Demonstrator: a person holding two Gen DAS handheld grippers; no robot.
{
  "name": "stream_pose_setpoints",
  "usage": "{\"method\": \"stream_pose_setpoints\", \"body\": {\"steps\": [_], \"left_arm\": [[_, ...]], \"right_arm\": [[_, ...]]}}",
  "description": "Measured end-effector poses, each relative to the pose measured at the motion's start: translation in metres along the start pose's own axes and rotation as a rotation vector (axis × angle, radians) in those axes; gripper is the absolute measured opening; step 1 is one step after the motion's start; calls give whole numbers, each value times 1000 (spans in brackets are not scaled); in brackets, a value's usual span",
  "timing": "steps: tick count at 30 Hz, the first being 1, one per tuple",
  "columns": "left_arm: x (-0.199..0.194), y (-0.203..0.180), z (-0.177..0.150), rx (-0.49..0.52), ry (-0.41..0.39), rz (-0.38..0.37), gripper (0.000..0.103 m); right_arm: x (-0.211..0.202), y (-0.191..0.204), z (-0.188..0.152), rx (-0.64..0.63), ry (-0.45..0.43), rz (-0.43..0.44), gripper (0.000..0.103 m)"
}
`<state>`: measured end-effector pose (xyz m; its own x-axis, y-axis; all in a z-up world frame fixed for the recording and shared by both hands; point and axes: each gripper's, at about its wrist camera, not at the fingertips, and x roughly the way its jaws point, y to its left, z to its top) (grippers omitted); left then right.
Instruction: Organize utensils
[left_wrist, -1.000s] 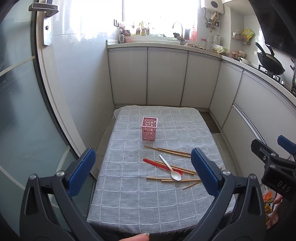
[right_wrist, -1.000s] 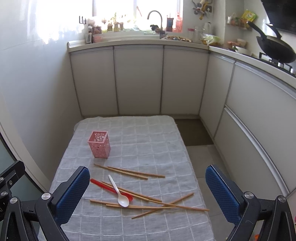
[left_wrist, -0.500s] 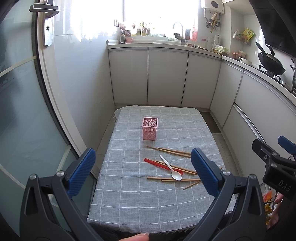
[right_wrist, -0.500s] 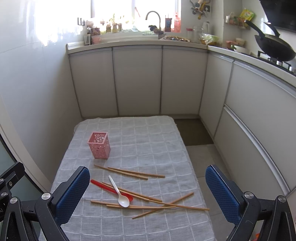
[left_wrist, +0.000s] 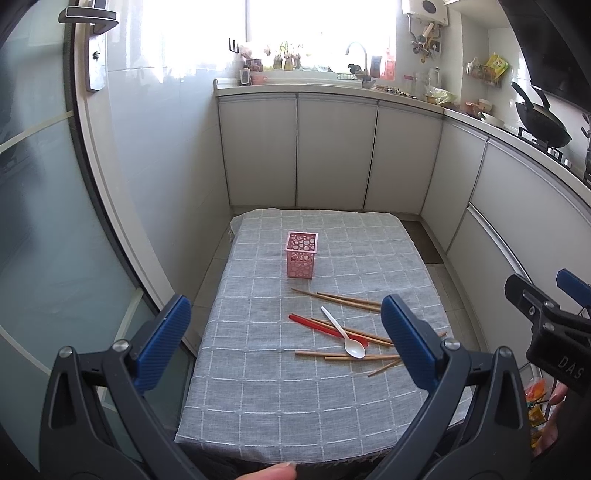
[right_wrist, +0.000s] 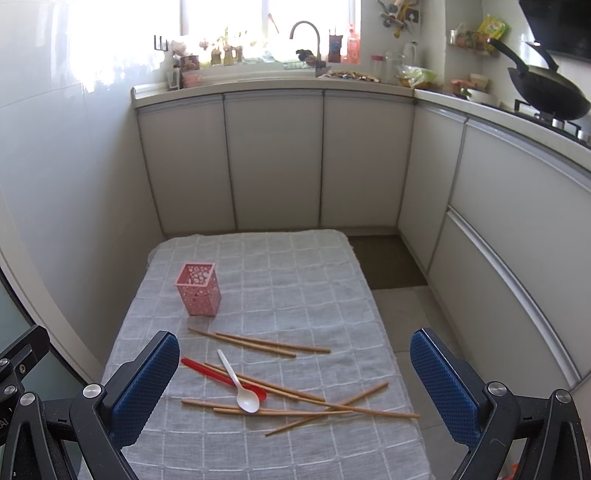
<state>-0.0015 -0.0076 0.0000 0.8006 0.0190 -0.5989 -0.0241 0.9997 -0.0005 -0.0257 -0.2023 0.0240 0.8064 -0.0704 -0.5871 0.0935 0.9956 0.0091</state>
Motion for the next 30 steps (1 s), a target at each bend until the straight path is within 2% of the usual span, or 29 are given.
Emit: {"method": "stream_pose_setpoints", "body": {"steps": [21, 27, 30], "left_arm": [[15, 1, 0, 3, 26, 12, 102], [40, 5, 2, 12, 52, 16, 102], [63, 4, 2, 44, 79, -20, 102]], "right_arm": [[15, -3, 2, 9, 20, 4, 103], [40, -13, 1, 15, 63, 2, 103], [60, -21, -1, 24, 103, -9, 103]]}}
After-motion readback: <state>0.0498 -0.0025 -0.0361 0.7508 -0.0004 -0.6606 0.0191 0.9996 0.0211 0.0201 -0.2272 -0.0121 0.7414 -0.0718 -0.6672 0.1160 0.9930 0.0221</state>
